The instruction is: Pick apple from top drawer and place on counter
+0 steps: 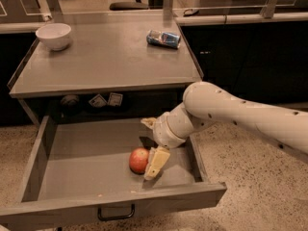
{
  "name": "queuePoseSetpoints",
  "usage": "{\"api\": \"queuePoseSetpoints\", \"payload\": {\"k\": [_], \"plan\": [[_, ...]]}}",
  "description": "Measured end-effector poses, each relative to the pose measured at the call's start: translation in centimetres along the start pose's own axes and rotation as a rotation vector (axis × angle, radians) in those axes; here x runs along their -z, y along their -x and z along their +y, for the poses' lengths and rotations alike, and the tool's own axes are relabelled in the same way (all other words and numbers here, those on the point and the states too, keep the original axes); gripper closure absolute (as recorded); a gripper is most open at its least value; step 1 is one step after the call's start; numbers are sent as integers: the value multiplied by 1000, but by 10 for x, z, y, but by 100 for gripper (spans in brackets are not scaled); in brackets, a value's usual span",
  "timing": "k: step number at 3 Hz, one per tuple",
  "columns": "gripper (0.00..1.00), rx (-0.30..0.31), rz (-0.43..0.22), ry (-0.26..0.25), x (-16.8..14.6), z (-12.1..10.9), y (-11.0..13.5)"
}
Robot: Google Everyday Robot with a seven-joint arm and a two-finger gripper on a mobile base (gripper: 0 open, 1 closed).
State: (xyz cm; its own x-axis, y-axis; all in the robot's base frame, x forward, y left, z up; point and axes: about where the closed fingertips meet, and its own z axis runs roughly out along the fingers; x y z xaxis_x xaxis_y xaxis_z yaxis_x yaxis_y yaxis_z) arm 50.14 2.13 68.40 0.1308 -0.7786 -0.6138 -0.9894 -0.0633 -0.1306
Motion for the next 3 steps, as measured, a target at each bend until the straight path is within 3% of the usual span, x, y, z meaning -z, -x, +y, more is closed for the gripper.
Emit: {"api": "queuePoseSetpoints", "payload": {"k": [2,3], "plan": [[0,-16,30,58,-37,3,-14],[0,-1,19,121,-73,0,-8]]}}
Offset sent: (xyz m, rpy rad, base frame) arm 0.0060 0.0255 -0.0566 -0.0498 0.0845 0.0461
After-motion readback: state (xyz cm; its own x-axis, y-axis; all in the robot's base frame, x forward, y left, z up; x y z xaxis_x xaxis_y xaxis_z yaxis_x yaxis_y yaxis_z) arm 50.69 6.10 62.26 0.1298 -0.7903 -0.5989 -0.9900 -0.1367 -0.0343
